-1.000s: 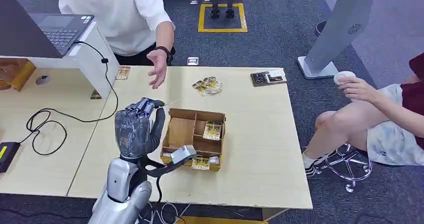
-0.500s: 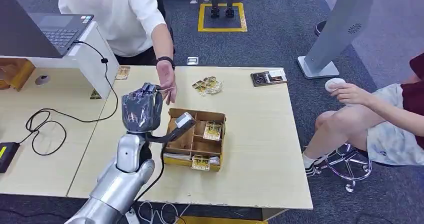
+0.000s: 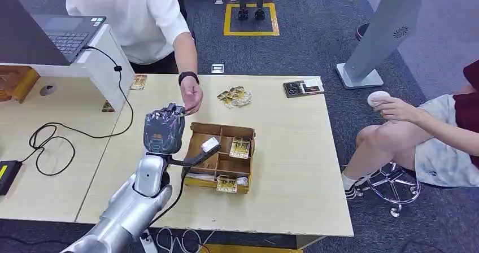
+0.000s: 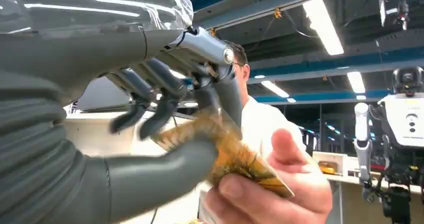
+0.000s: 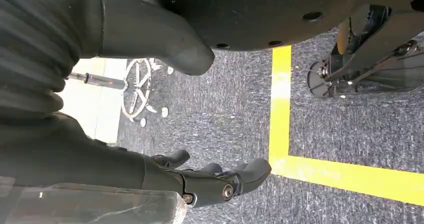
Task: Pass the card to the sensor for recognition and then transmit it.
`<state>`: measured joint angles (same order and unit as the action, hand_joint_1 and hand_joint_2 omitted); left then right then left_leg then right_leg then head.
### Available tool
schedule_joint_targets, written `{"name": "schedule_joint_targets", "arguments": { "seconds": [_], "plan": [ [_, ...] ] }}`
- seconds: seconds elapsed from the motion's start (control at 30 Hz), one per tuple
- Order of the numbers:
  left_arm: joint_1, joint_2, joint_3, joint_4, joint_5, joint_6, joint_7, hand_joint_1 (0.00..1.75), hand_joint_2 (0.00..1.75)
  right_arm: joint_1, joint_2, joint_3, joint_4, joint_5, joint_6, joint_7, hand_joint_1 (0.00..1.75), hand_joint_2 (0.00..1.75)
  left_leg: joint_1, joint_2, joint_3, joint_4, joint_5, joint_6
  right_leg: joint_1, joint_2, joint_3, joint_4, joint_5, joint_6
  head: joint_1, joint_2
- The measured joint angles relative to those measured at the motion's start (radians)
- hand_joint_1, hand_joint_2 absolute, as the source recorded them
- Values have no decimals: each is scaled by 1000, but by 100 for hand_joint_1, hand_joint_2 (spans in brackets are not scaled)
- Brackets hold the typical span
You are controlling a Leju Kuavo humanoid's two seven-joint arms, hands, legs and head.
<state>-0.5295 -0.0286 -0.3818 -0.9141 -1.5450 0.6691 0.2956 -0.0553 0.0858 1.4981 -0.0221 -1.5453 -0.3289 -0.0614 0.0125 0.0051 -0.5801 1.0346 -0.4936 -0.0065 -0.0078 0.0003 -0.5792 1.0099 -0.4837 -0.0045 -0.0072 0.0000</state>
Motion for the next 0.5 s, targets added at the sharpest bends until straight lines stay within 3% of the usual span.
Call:
{"name": "schedule_joint_targets", "arguments": {
  "seconds": [0.5],
  "plan": [
    [35,14,-2,-32,18,2,-21,0,175,0,0,0,0,-7,-1,0,0,175,0,0,0,0,0,0,0,0,0,0,0,0,0,0]
  ]
}}
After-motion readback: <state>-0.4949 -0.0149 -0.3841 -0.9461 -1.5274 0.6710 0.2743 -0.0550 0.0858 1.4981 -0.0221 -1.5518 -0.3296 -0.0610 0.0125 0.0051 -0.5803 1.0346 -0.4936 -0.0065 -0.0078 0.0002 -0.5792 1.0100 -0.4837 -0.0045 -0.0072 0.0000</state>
